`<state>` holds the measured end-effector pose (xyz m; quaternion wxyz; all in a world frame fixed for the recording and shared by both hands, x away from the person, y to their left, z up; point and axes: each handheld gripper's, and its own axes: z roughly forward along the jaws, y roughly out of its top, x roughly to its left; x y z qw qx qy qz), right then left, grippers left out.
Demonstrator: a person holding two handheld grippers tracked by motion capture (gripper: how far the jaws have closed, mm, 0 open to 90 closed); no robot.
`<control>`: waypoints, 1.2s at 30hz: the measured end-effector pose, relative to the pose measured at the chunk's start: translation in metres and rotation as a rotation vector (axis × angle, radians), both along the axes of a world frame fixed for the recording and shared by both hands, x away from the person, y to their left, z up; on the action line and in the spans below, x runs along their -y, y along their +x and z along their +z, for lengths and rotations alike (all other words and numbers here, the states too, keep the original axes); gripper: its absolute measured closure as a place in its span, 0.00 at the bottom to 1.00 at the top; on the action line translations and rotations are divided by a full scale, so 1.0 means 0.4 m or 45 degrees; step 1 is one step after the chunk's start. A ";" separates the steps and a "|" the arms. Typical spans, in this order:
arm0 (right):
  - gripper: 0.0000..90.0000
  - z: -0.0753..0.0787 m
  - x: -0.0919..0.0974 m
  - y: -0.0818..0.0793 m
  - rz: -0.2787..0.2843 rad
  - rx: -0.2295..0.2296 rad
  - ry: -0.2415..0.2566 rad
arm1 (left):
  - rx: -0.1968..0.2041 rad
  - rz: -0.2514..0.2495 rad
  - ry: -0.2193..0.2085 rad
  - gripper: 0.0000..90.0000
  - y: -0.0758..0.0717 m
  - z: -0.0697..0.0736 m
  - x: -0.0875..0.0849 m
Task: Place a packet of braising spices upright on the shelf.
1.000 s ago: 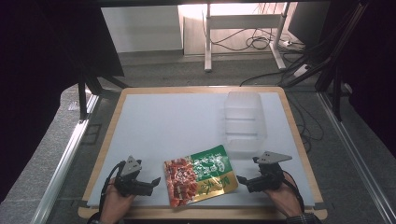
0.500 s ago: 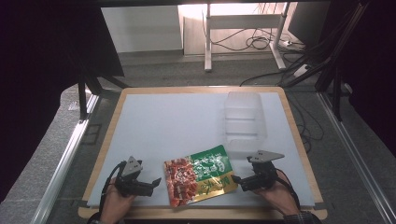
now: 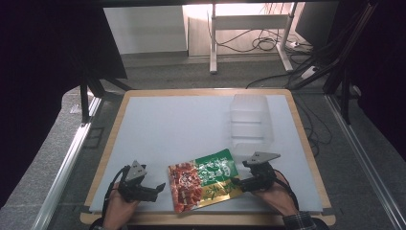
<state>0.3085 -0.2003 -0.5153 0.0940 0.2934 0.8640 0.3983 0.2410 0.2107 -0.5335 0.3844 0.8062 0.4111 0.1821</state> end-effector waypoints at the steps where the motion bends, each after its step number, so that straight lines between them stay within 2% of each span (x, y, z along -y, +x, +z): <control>1: 0.21 0.000 0.000 0.000 0.000 0.000 0.000 | 0.000 0.000 0.000 0.00 0.000 0.000 0.000; 5: 0.26 -0.005 -0.013 0.010 0.017 -0.051 -0.002 | 0.000 -0.001 0.003 0.00 0.000 0.000 0.001; 11: 0.30 -0.008 -0.026 0.021 0.024 -0.085 -0.004 | -0.002 -0.003 0.005 0.00 0.000 0.000 0.001; 16: 0.41 -0.011 -0.045 0.028 0.067 -0.122 -0.014 | 0.000 -0.005 0.008 0.00 0.000 0.000 0.002; 20: 0.50 -0.009 -0.060 0.030 0.119 -0.113 -0.035 | -0.002 -0.006 0.010 0.00 0.000 -0.001 0.003; 26: 0.64 -0.006 -0.078 0.038 0.137 -0.080 -0.071 | -0.002 -0.008 0.011 0.00 0.000 -0.001 0.003; 29: 0.71 -0.006 -0.083 0.045 0.144 -0.086 -0.066 | -0.004 -0.007 0.013 0.00 0.001 -0.001 0.003; 31: 0.78 -0.004 -0.088 0.049 0.144 -0.082 -0.064 | -0.005 -0.008 0.014 0.00 0.001 -0.001 0.004; 36: 0.85 -0.003 -0.093 0.056 0.156 -0.104 -0.077 | -0.003 -0.007 0.011 0.00 0.001 -0.002 0.004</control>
